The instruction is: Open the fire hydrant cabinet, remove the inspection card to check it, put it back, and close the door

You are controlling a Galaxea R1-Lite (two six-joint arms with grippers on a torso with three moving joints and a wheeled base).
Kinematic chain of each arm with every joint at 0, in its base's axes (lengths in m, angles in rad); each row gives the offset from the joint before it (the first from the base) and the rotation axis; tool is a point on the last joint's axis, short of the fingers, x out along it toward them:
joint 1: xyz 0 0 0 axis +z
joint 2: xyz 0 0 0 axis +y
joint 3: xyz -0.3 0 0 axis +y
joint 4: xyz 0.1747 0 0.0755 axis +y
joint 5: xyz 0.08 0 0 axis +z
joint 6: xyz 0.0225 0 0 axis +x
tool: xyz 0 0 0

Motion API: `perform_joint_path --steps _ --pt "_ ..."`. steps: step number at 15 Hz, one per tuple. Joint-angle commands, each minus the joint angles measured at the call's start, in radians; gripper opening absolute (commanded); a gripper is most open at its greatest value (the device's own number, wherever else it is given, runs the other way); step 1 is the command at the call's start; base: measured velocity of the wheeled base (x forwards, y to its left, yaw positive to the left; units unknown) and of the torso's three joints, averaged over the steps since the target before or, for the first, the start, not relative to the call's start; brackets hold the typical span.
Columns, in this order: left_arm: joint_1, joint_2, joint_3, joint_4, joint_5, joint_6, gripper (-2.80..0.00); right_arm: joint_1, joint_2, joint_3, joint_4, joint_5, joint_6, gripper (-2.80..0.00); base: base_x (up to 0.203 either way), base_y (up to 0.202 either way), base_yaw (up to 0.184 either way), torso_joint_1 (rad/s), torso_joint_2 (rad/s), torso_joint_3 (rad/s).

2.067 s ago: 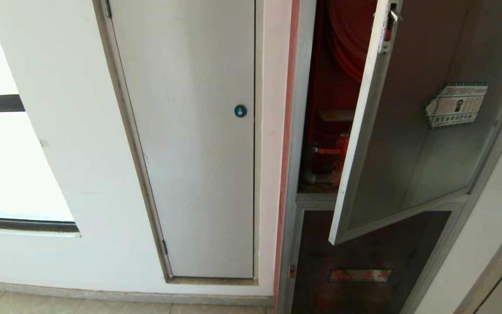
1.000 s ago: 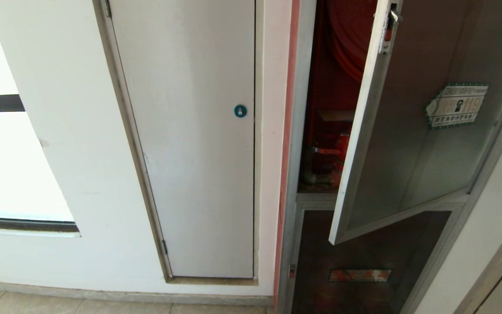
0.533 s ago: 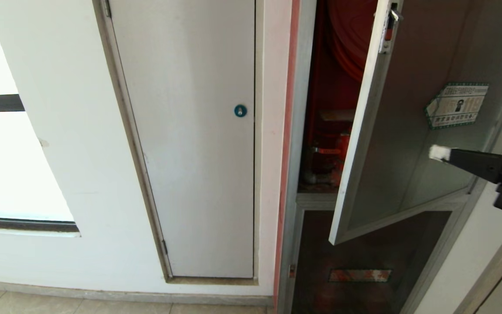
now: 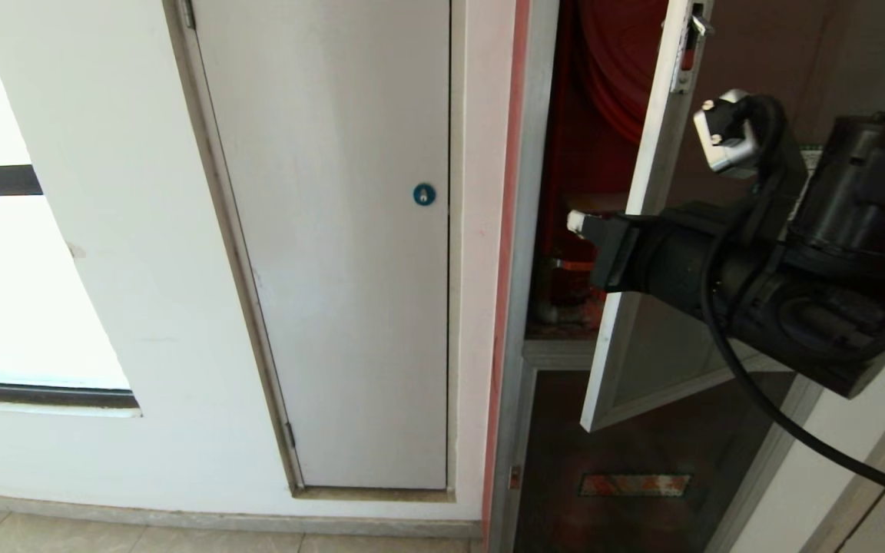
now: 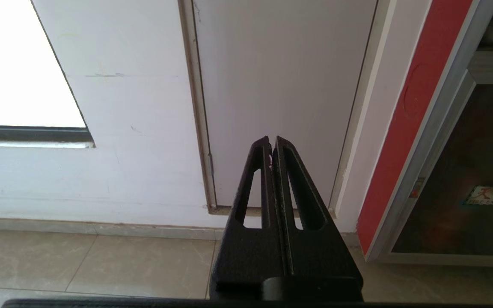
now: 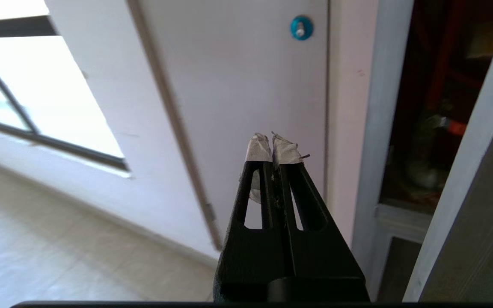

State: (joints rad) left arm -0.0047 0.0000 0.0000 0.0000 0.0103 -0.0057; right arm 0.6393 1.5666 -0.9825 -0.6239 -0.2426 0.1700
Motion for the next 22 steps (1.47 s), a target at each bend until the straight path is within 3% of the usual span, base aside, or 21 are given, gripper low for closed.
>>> perform_joint_path --steps 1,4,8,10,18,22 --pt "0.0 0.0 0.0 0.0 0.0 0.0 -2.8 0.035 0.084 -0.054 -0.011 -0.146 -0.049 -2.8 0.0 0.0 0.0 0.0 0.0 0.0" --pt "0.0 0.001 0.0 0.0 0.0 0.0 -2.8 0.063 0.144 -0.126 -0.074 -0.414 -0.15 -2.8 0.0 0.0 0.0 0.0 0.0 0.0" --pt "0.0 0.001 0.0 0.0 0.0 0.0 -2.8 0.068 0.269 -0.152 -0.41 -0.529 -0.422 -2.8 0.0 0.0 0.0 0.0 0.0 0.0" --pt "0.0 0.001 0.0 0.0 0.0 0.0 -2.8 0.064 0.33 -0.219 -0.474 -0.6 -0.479 -2.8 0.0 0.0 0.0 0.0 0.0 0.0" --pt "0.0 0.0 0.0 0.0 0.0 0.0 -2.8 0.025 0.429 -0.347 -0.597 -0.629 -0.585 -2.8 0.0 0.0 0.0 0.0 0.0 0.0" --pt "0.0 0.001 0.0 0.0 0.0 0.0 -2.8 -0.016 0.455 -0.409 -0.621 -0.627 -0.589 -2.8 0.0 0.0 0.0 0.0 0.0 0.0"
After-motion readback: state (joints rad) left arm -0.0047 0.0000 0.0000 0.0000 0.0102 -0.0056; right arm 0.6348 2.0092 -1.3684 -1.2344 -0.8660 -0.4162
